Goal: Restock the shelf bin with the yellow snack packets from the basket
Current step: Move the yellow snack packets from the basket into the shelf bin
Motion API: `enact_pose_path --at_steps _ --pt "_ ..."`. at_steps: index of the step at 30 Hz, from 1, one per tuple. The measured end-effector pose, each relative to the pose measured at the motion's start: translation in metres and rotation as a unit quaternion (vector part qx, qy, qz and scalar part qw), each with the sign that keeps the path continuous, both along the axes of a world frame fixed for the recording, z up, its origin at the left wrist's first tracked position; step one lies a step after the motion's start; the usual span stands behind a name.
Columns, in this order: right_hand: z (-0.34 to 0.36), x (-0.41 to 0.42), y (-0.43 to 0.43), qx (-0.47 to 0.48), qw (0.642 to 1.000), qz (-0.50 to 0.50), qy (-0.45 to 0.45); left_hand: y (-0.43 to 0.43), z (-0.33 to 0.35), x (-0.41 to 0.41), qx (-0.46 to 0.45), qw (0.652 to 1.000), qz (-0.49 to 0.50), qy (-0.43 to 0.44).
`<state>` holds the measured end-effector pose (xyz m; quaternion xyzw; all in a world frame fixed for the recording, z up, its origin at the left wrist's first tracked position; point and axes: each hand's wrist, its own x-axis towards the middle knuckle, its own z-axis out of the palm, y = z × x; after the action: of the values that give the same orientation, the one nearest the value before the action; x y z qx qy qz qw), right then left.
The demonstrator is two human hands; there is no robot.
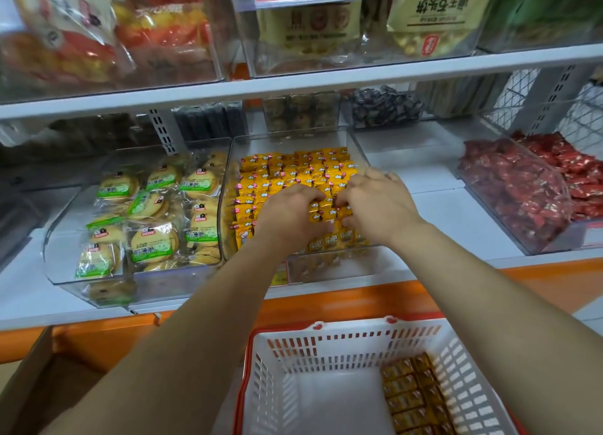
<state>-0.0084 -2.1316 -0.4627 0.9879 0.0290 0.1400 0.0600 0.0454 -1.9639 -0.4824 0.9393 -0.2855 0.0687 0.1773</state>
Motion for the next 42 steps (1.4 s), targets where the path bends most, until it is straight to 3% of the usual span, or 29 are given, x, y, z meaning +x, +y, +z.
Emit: enact_pose_path --at_steps 6,10,13,16,20,23,29,34,38,42 --pt "0.011 -0.023 0.001 0.031 0.999 -0.008 -0.028 0.009 0.028 -0.034 -0.01 1.0 0.012 0.008" --pt "0.031 -0.066 -0.004 0.18 0.982 0.012 -0.056 0.027 0.045 -0.077 -0.052 0.998 -0.027 0.03" --pt "0.032 -0.107 -0.015 0.331 0.944 0.015 -0.006 0.033 0.037 -0.114 -0.108 0.987 -0.049 0.11" --pt "0.005 -0.146 -0.032 0.382 0.922 -0.006 0.059 0.025 -0.001 -0.142 -0.045 0.977 -0.098 0.184" --pt "-0.071 -0.18 -0.057 0.401 0.896 -0.068 0.178 0.005 -0.082 -0.167 0.074 0.954 -0.108 0.27" --pt "-0.134 -0.192 -0.066 0.389 0.879 -0.116 0.252 -0.01 -0.15 -0.185 0.089 0.928 -0.077 0.355" --pt "-0.24 -0.201 -0.062 0.443 0.828 -0.214 0.269 -0.032 -0.265 -0.227 -0.006 0.853 0.035 0.521" --pt "-0.298 -0.198 -0.061 0.482 0.807 -0.281 0.195 -0.058 -0.322 -0.231 -0.13 0.839 0.164 0.502" --pt "-0.32 -0.194 -0.057 0.456 0.822 -0.294 0.175 -0.085 -0.353 -0.224 -0.144 0.838 0.228 0.475" --pt "-0.333 -0.196 -0.056 0.414 0.838 -0.286 0.213 -0.105 -0.374 -0.218 -0.213 0.807 0.188 0.518"
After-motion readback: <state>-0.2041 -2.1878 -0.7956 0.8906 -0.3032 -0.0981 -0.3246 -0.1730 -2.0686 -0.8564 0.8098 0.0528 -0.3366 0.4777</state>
